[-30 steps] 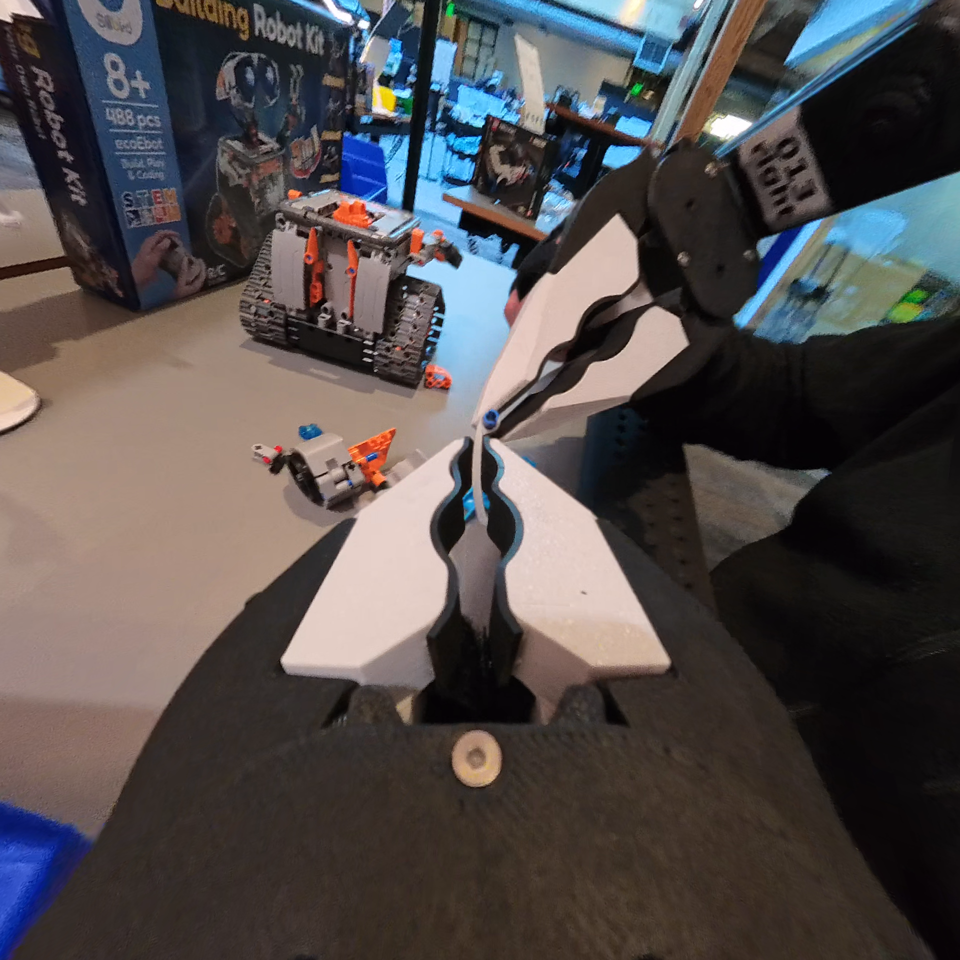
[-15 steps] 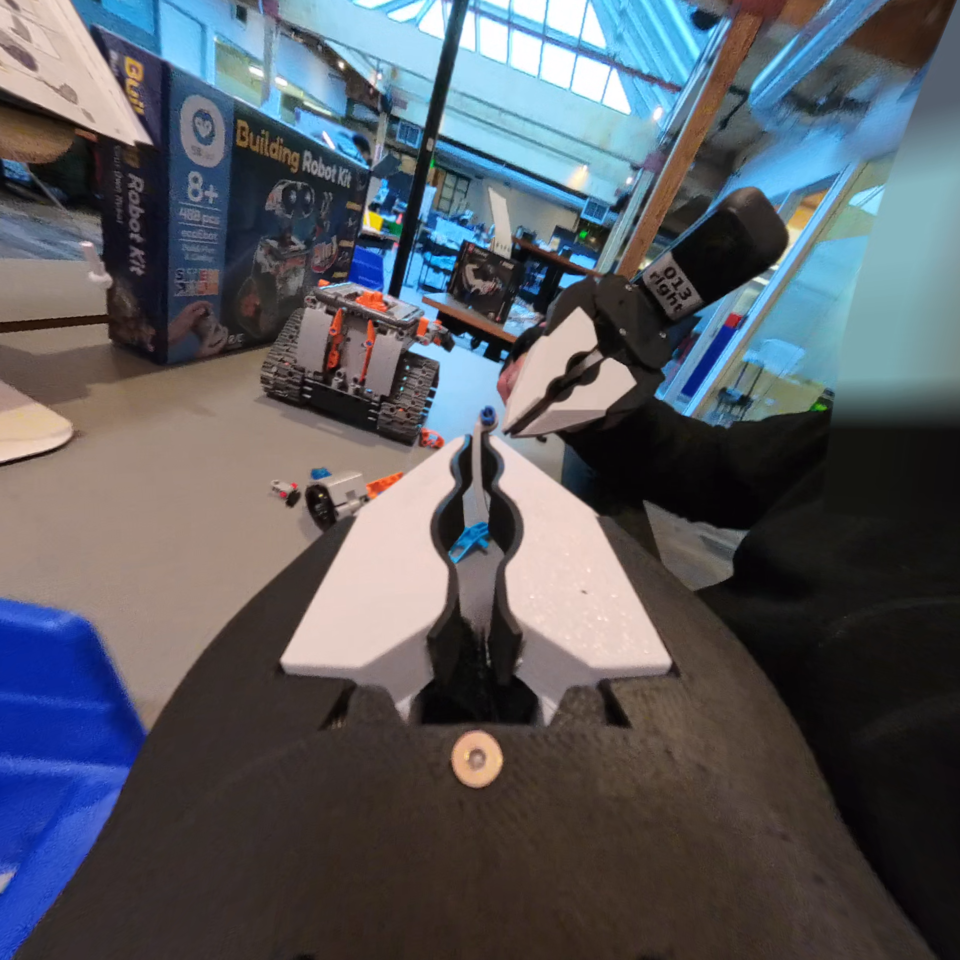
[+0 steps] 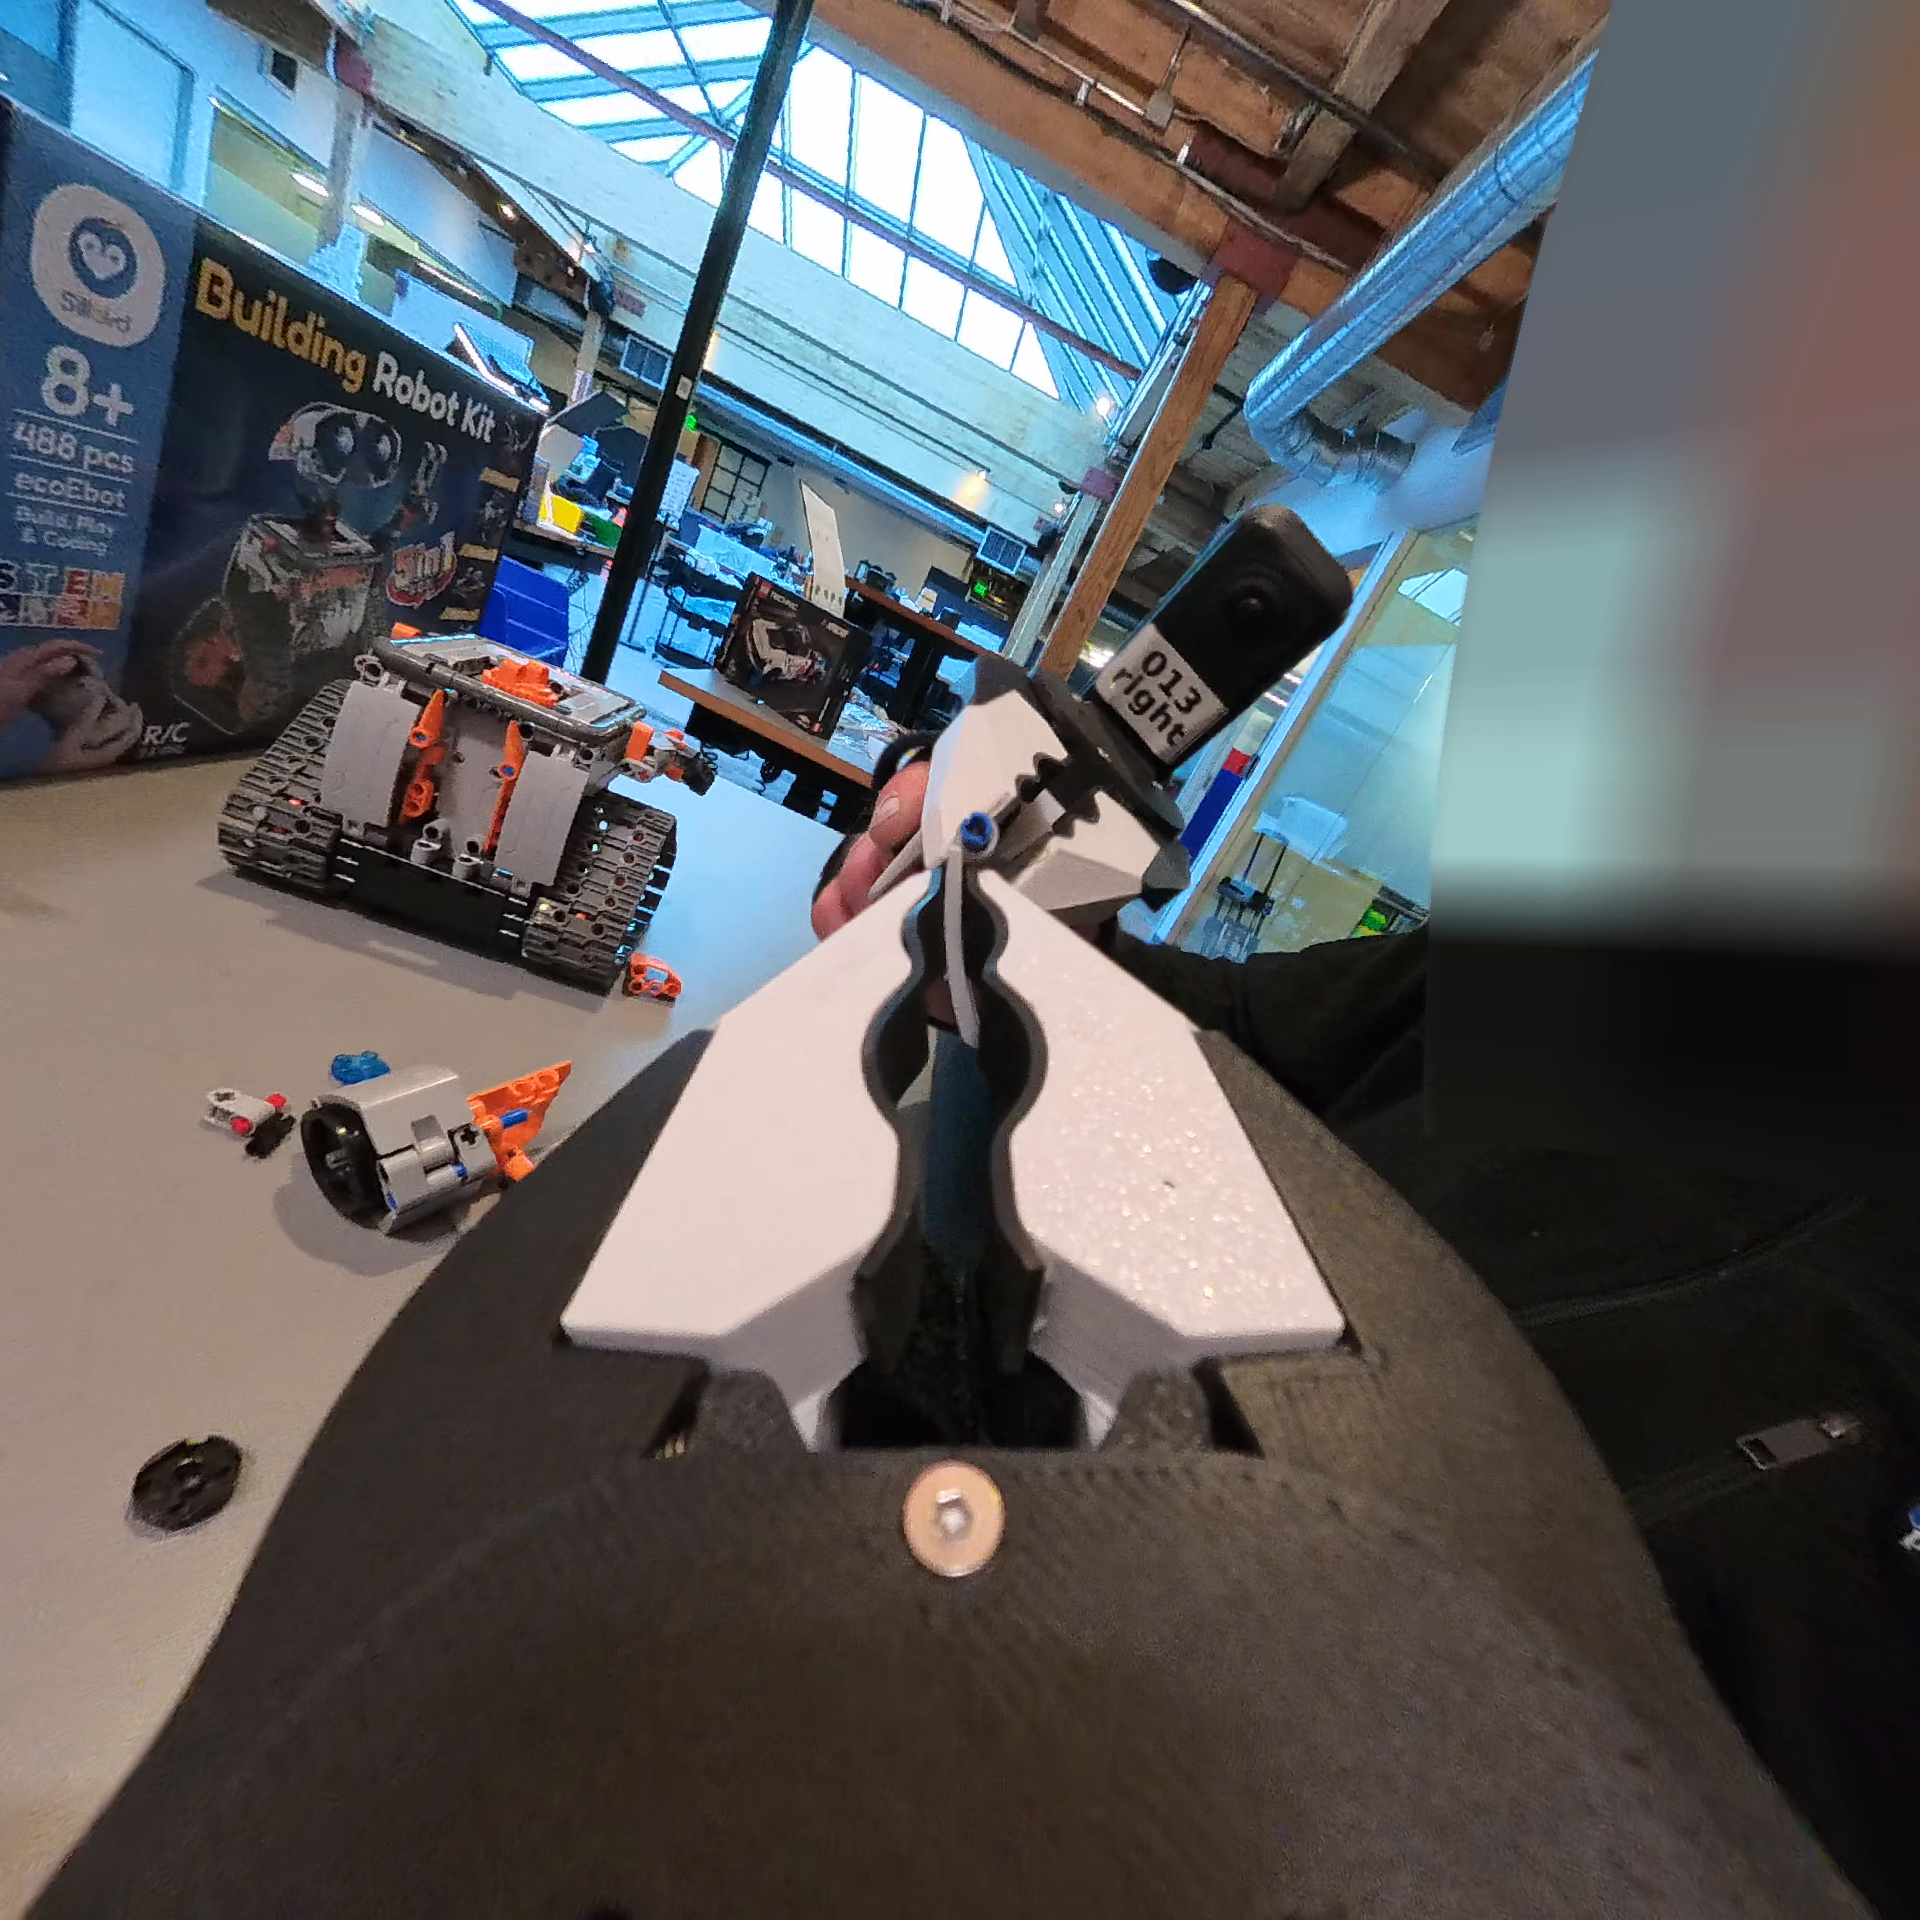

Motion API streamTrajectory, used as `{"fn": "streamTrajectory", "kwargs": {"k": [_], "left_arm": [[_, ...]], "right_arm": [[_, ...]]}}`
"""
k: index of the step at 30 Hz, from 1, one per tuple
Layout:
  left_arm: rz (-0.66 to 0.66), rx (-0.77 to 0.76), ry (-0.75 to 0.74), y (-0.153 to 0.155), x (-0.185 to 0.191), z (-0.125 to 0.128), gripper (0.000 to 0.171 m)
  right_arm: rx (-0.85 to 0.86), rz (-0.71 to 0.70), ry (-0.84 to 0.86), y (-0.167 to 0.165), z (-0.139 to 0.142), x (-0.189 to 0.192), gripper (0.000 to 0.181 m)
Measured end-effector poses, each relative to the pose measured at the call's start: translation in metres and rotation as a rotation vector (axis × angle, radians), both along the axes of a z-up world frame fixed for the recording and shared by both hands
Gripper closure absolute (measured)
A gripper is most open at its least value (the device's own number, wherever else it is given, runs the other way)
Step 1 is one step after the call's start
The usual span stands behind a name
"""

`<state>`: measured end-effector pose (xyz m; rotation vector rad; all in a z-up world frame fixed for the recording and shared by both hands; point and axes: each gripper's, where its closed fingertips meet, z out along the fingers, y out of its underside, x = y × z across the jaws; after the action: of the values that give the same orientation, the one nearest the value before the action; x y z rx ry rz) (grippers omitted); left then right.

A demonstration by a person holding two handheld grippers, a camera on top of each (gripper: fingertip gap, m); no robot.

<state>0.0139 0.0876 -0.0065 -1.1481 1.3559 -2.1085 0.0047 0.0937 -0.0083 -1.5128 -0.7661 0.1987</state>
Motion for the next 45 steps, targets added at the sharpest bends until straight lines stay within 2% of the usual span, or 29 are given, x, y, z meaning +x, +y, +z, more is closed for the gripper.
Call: {"fn": "streamTrajectory", "kwargs": {"k": [6, 13, 20, 25, 31, 33, 34, 35, 36, 37, 38, 40, 43, 45], "left_arm": [[-0.015, -0.079, -0.006, -0.005, 0.000, 0.003, 0.171], [-0.015, -0.096, 0.011, -0.009, 0.004, -0.003, 0.171], [-0.048, -0.150, -0.018, -0.013, 0.000, 0.003, 0.171], [0.043, -0.157, -0.103, -0.014, -0.007, 0.011, 0.171], [0.065, -0.187, -0.198, -0.025, -0.014, 0.021, 0.171], [0.076, -0.156, -0.211, -0.029, -0.014, 0.022, 0.171], [0.093, -0.158, -0.233, -0.027, -0.018, 0.025, 0.171], [0.122, -0.356, -0.381, 0.008, -0.044, 0.050, 0.171], [0.202, -0.378, -0.447, 0.038, -0.064, 0.056, 0.171], [0.265, -0.283, -0.389, 0.041, -0.059, 0.044, 0.171], [0.203, -0.303, -0.360, 0.027, -0.053, 0.042, 0.171], [0.190, -0.230, -0.317, 0.011, -0.041, 0.038, 0.171], [0.143, -0.247, -0.259, 0.011, -0.036, 0.034, 0.171], [0.070, -0.254, -0.191, -0.004, -0.025, 0.021, 0.171]], "right_arm": [[0.039, -0.005, 0.033, -0.004, 0.008, 0.003, 0.178], [0.035, -0.003, 0.027, -0.005, 0.007, 0.002, 0.180], [0.041, 0.003, 0.002, -0.009, 0.011, -0.001, 0.181], [0.048, 0.030, -0.010, -0.014, 0.016, -0.007, 0.181], [0.045, 0.102, 0.023, -0.026, 0.025, -0.012, 0.181], [0.047, 0.116, 0.034, -0.032, 0.026, -0.011, 0.181], [0.047, 0.102, 0.027, -0.033, 0.024, -0.004, 0.181], [0.035, 0.079, 0.057, -0.034, 0.022, 0.010, 0.181], [0.025, 0.082, 0.120, -0.037, 0.024, 0.020, 0.181], [0.024, 0.093, 0.121, -0.039, 0.024, 0.021, 0.181], [0.030, 0.095, 0.057, -0.038, 0.021, 0.014, 0.181], [0.027, 0.097, 0.019, -0.033, 0.015, 0.002, 0.181], [0.053, 0.098, 0.037, -0.031, 0.022, -0.003, 0.181], [0.091, 0.092, 0.021, -0.030, 0.030, -0.012, 0.169]]}}
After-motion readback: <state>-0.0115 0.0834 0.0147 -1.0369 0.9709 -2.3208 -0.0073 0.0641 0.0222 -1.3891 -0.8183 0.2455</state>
